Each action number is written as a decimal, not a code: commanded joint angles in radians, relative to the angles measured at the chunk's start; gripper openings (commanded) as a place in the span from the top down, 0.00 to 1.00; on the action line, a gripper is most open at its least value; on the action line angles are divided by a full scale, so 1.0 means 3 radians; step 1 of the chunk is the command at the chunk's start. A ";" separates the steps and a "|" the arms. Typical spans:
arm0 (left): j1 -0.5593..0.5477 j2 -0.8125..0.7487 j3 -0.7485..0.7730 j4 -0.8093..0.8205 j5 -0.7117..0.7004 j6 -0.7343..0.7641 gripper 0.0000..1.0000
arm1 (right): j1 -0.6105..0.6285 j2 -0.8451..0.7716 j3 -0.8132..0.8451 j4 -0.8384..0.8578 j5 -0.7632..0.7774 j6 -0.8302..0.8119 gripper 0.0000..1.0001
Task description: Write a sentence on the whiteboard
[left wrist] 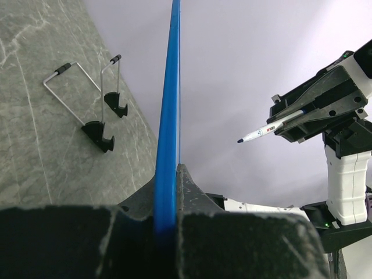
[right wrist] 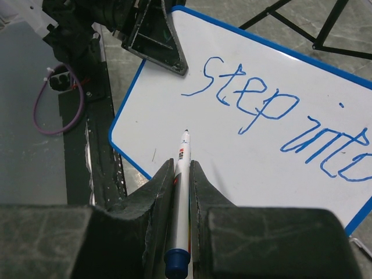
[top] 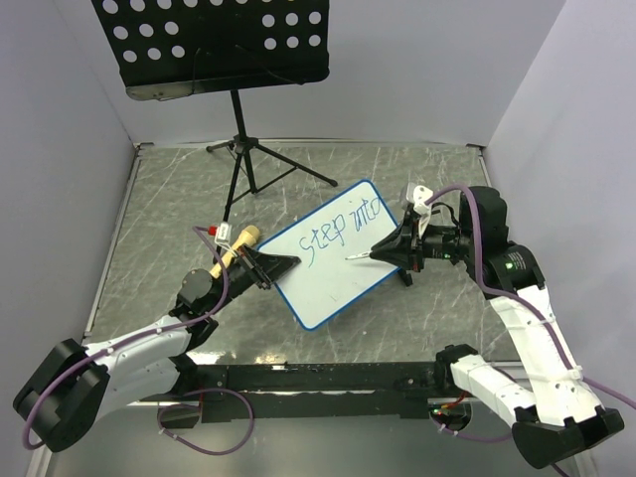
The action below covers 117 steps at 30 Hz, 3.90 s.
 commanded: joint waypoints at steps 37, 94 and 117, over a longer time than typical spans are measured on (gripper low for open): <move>-0.0249 0.0297 0.0636 0.0458 -0.0389 -0.0031 0.99 | 0.0777 0.0102 0.0297 -0.0027 0.0907 -0.0146 1.00; -0.0402 0.0363 0.0795 0.0391 -0.0680 -0.0118 0.99 | 0.1181 0.0573 0.0445 -0.0170 0.1122 -0.0268 1.00; -0.0397 0.0082 0.0784 0.0151 -0.0808 0.0015 0.99 | 0.1068 0.0297 0.0139 -0.0334 0.1352 -0.0381 1.00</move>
